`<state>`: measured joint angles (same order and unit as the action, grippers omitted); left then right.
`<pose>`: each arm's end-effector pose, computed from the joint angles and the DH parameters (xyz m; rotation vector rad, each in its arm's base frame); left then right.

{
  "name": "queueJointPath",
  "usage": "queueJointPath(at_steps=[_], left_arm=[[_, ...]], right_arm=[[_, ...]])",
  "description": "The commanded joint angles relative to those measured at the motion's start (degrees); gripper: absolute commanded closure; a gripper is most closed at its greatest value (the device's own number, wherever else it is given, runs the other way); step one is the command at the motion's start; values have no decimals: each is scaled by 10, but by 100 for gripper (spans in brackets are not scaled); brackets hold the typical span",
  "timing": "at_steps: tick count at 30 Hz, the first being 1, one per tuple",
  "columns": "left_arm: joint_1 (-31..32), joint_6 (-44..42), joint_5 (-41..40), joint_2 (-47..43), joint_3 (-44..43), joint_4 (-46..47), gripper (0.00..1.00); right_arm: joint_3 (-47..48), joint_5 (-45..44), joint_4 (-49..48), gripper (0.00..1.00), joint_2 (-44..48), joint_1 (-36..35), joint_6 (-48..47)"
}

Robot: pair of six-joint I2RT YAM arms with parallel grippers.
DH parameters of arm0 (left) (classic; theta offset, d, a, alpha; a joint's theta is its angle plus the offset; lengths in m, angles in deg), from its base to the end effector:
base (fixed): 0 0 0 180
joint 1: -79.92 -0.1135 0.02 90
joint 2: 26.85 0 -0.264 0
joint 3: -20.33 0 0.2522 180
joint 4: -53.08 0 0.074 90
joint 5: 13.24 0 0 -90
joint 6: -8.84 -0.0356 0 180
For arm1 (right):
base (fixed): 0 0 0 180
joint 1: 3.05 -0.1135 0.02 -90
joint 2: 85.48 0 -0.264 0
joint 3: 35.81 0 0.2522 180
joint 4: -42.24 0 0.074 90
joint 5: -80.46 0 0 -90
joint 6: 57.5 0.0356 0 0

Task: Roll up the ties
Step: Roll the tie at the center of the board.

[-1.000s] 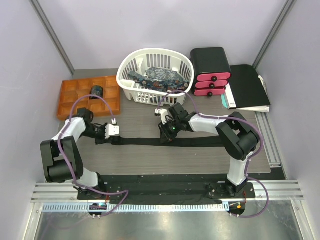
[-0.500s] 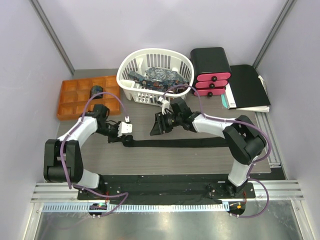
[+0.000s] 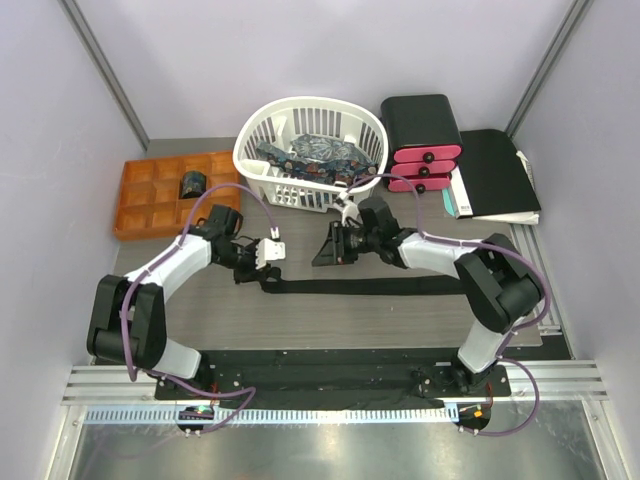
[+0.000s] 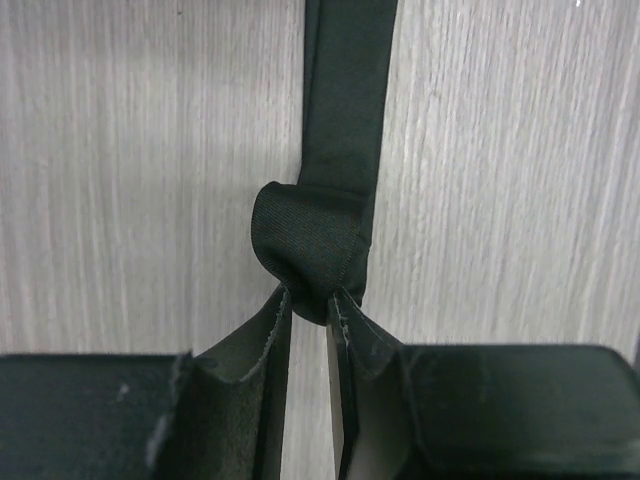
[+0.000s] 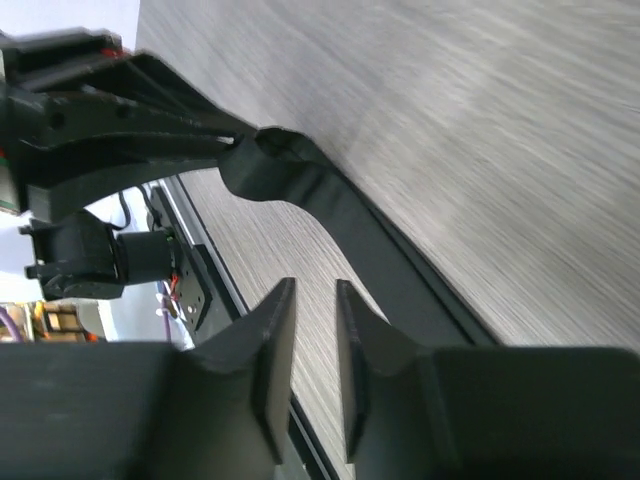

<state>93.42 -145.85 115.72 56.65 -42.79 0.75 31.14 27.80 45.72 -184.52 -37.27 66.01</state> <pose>0.2444 -0.0817 0.1909 1.6886 1.8640 -0.6362 0.2842 0.2194 0.1807 -0.4236 2.3511 1.3349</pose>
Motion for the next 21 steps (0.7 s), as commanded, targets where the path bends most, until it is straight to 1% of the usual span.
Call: queueJointPath(at_steps=[1, 3, 4, 5, 7, 15, 21], left_arm=[[29, 63, -27, -12, -10, 23, 80], [33, 65, -34, -13, -12, 20, 80], [34, 64, -39, -13, -13, 18, 80], [35, 66, -44, -13, -14, 17, 80], [35, 64, -46, -11, -18, 16, 80], [37, 67, -54, -5, -26, 10, 80], [56, 66, -54, -4, -34, 7, 79]], right_arm=[[-22, 36, 35, 76, 53, 37, -19], [-24, 43, 82, 80, 61, 60, -48], [-24, 45, 128, 81, 62, 64, -64], [-24, 45, 146, 81, 64, 74, -88], [-32, 48, 171, 83, 71, 80, -100], [-82, 48, 170, 87, 72, 93, -93], [-109, 13, 133, 89, 44, 99, -76]])
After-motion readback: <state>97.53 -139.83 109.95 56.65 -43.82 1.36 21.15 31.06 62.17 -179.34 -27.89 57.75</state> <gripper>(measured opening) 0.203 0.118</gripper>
